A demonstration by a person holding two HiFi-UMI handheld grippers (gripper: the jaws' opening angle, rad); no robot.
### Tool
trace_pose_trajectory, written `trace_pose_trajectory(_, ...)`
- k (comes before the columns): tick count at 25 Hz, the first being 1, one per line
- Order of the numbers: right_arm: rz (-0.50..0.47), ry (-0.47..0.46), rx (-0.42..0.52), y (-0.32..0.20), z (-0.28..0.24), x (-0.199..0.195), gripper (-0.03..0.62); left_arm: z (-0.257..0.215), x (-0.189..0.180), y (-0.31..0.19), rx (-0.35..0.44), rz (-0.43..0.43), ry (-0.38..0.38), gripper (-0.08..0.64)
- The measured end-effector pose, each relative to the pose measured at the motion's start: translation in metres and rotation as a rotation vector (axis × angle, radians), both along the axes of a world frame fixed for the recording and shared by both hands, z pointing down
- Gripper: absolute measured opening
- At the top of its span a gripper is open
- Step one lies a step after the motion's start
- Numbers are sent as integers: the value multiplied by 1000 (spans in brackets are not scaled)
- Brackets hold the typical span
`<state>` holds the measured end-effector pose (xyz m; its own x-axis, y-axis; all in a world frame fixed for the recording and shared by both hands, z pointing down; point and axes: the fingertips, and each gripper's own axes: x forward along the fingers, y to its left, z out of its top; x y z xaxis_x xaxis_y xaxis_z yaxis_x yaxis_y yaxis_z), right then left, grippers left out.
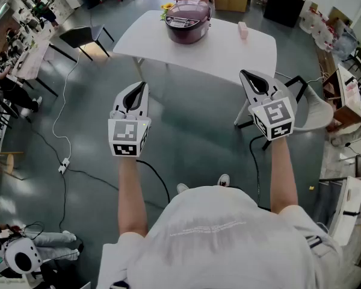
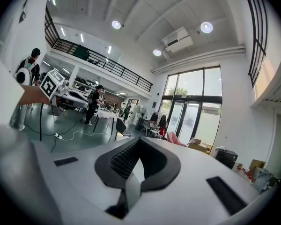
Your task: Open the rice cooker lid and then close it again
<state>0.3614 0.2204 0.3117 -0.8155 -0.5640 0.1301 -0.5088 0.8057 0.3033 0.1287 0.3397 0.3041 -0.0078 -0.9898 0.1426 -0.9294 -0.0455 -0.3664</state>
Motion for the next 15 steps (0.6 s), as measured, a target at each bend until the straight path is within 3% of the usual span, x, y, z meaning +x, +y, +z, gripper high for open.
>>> trace_pose_trajectory(7, -28, -53, -42, 0, -2, 1, 25, 6, 2, -2, -22, -6, 9, 15)
trace_pose_trajectory(15, -51, -37, -58, -5, 4, 4, 25, 13, 8, -5, -34, -14, 22, 15)
